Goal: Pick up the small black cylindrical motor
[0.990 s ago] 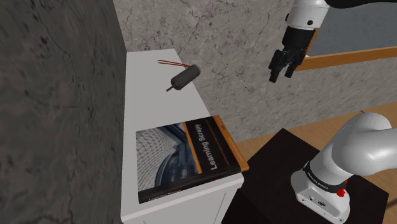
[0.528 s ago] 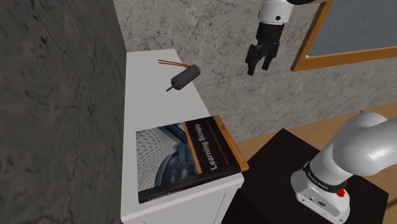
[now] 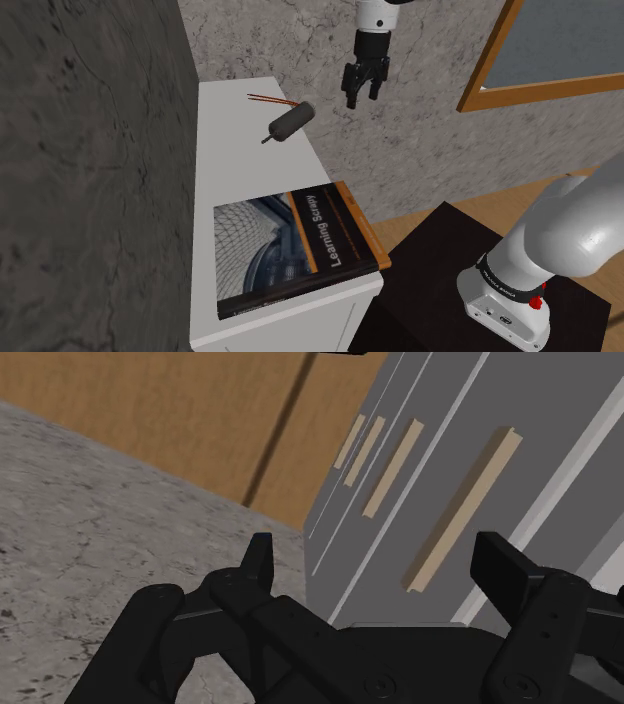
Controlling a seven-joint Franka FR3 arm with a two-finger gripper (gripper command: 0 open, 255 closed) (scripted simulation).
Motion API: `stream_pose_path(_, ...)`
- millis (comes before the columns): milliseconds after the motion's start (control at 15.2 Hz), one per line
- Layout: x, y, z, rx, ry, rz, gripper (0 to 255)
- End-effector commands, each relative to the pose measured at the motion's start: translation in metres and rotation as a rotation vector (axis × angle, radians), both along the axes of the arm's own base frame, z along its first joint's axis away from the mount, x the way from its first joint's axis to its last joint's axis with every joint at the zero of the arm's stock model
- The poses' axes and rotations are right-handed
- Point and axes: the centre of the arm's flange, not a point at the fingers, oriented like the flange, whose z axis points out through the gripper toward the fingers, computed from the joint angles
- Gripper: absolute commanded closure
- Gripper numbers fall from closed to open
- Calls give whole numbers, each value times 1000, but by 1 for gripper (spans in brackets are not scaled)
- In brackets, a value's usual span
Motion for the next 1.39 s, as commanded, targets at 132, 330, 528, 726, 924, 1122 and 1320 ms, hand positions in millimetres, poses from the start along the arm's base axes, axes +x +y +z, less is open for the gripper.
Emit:
stream_pose_path(132, 50, 21, -3, -9, -1, 55, 0)
stream_pose_path(330, 85, 40, -4, -16, -2, 95, 0)
stream_pose_path(528, 120, 60, -5, -24, -3, 135, 0)
stream_pose_path(726, 154, 82, -7, -31, -3, 176, 0)
stream_pose_path(924, 168, 91, -13, -34, -4, 192, 0)
stream_pose_path(1122, 168, 91, -29, -34, -4, 192, 0)
stream_pose_path(1320, 168, 91, -48, -34, -4, 192, 0)
